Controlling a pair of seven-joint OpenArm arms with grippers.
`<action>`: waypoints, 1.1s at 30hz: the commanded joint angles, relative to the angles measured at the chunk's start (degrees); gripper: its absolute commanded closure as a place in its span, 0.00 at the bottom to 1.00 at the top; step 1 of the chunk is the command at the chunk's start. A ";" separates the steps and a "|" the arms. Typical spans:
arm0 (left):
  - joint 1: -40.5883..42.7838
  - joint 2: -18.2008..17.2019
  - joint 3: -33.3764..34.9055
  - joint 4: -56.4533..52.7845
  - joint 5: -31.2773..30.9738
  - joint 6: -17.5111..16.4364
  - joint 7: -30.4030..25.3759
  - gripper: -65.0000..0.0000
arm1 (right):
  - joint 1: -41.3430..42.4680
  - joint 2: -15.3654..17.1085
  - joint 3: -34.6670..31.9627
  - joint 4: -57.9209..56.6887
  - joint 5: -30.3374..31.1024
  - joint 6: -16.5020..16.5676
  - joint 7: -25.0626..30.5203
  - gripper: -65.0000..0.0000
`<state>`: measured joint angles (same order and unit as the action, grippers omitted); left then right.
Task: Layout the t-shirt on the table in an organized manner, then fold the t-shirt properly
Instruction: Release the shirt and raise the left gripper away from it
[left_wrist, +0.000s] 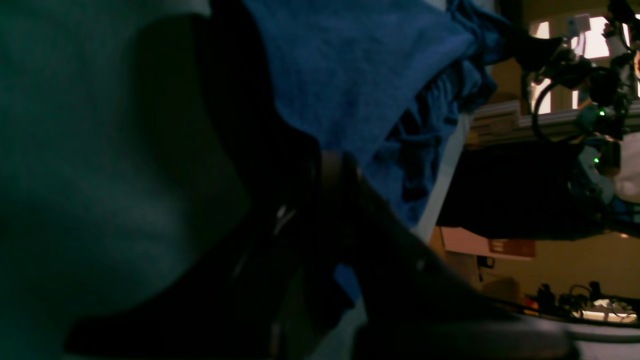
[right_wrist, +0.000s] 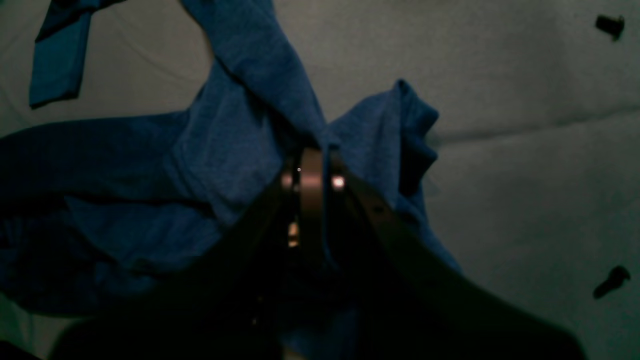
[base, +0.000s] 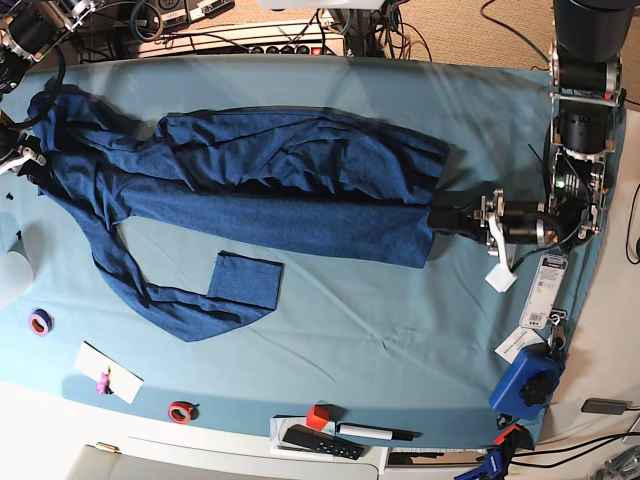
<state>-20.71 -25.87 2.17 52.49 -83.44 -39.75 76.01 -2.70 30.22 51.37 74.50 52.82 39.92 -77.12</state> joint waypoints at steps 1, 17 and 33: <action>-1.31 -0.81 -0.22 0.81 -1.56 -0.25 -0.68 1.00 | 0.46 1.84 0.44 1.05 1.11 0.08 1.09 1.00; -3.21 -1.36 -0.24 0.83 -1.56 -0.25 -2.36 0.48 | 0.66 3.15 0.46 1.05 -5.07 0.08 7.15 0.57; -24.06 -12.02 -0.22 0.83 -1.56 -0.25 -3.65 0.48 | 0.96 8.76 0.44 1.05 -5.05 0.08 16.79 0.57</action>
<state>-42.94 -37.08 2.28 52.56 -83.42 -39.75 73.23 -2.37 36.97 51.37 74.63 46.61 39.94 -61.91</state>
